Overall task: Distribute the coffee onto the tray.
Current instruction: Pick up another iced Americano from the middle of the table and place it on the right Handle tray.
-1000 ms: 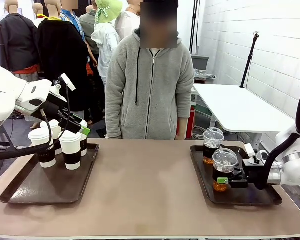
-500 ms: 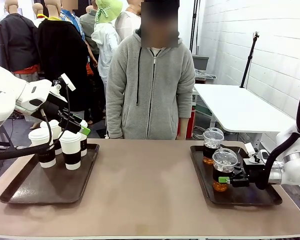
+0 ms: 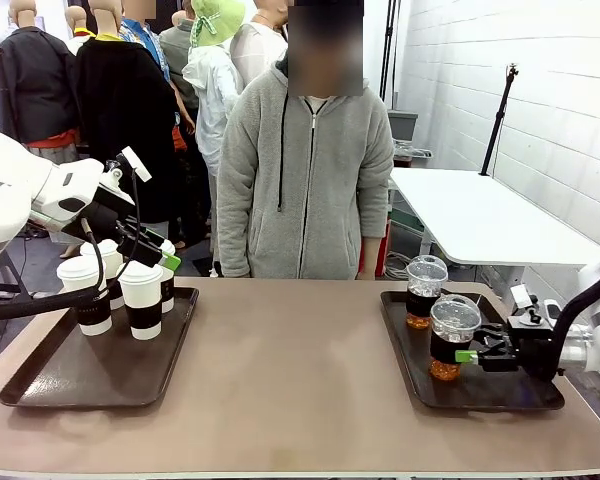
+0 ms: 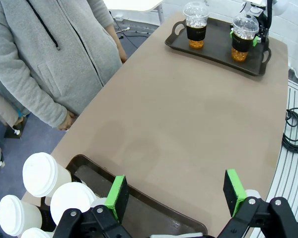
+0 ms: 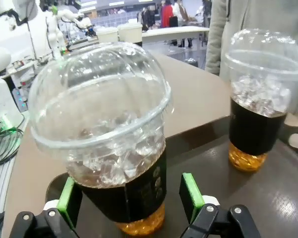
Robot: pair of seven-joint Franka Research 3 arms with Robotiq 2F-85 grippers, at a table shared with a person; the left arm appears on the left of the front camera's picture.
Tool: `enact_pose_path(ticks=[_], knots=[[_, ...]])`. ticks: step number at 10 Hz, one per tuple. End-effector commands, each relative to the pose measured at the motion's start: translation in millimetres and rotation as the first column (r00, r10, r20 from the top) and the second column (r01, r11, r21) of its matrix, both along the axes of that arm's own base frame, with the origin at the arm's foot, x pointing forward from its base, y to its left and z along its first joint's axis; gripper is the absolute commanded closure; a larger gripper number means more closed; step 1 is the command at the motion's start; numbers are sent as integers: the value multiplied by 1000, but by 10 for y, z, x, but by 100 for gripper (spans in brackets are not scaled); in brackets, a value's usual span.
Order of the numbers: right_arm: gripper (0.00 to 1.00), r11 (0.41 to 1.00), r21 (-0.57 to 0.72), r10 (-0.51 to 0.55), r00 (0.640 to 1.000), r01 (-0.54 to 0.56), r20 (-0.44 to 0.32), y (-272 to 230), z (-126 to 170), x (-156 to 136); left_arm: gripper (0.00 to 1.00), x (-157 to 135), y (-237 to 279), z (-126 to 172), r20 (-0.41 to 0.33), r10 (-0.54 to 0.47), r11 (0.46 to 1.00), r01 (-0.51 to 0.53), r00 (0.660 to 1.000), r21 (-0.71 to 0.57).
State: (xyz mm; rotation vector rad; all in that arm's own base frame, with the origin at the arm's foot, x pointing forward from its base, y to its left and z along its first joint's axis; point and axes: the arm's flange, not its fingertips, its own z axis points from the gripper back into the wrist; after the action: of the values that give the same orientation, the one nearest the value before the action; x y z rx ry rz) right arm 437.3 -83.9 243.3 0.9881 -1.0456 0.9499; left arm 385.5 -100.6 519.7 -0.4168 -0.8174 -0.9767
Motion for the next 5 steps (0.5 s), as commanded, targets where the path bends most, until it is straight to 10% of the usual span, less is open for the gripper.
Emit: enact_pose_path(ticks=[1, 5], knots=[[0, 999, -7, -32, 999, 32, -23, -111, 88, -172, 0, 38, 24, -31, 14, -22, 1000, 22, 1000, -12], [0, 995, -14, -97, 995, 96, -40, -445, 87, -428, 0, 38, 24, -31, 14, -22, 1000, 22, 1000, -12]])
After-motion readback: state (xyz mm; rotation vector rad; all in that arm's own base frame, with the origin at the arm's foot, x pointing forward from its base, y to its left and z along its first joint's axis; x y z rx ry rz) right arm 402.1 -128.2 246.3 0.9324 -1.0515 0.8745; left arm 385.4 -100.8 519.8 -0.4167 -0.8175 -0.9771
